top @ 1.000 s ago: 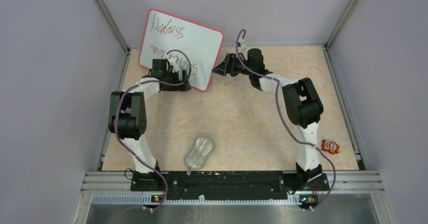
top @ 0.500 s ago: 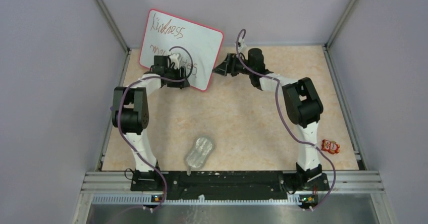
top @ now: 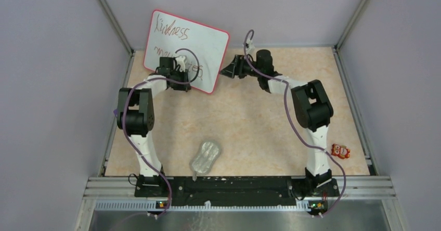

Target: Erase the whiteboard

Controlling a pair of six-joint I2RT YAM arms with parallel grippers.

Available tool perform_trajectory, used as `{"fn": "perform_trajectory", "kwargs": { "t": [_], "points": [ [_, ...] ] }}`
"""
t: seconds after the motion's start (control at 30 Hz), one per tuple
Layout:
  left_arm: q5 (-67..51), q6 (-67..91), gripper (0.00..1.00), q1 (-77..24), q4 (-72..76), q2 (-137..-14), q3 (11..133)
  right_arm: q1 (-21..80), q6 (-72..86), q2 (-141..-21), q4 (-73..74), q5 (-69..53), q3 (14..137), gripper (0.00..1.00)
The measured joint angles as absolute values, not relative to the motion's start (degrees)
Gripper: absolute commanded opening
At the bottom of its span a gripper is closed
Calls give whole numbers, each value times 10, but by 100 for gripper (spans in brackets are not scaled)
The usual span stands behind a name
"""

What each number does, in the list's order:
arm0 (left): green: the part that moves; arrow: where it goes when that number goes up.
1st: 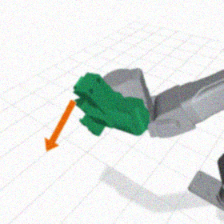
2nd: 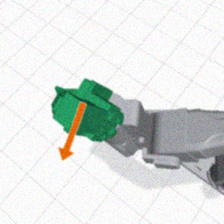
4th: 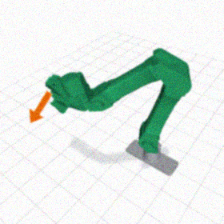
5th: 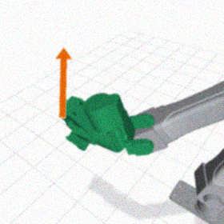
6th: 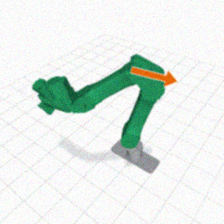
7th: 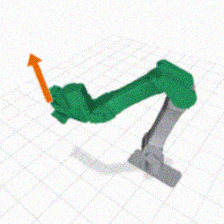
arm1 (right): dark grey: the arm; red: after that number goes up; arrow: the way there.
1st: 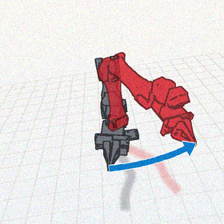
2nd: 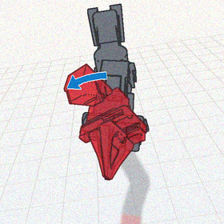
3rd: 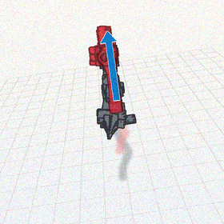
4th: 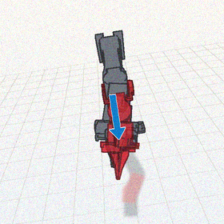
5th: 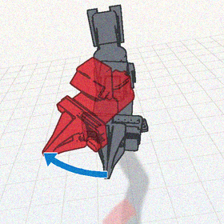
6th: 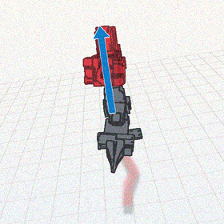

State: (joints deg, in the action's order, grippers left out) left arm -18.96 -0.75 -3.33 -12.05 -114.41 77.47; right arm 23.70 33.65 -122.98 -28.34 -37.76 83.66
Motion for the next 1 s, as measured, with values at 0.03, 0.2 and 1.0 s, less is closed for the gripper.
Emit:
{"fn": "perform_trajectory", "kwargs": {
  "t": [0.03,0.2,1.0],
  "points": [
    [-187,-10,30,-34,-123,-1144,776,236,337,-1230,-284,-378,836,73],
    [-174,-23,25,-41,-128,-1144,778,218,340,-1230,-297,-378,816,73],
    [-84,-42,0,-129,-118,-1144,775,9,331,-1128,-306,-370,649,75]
  ]
}}
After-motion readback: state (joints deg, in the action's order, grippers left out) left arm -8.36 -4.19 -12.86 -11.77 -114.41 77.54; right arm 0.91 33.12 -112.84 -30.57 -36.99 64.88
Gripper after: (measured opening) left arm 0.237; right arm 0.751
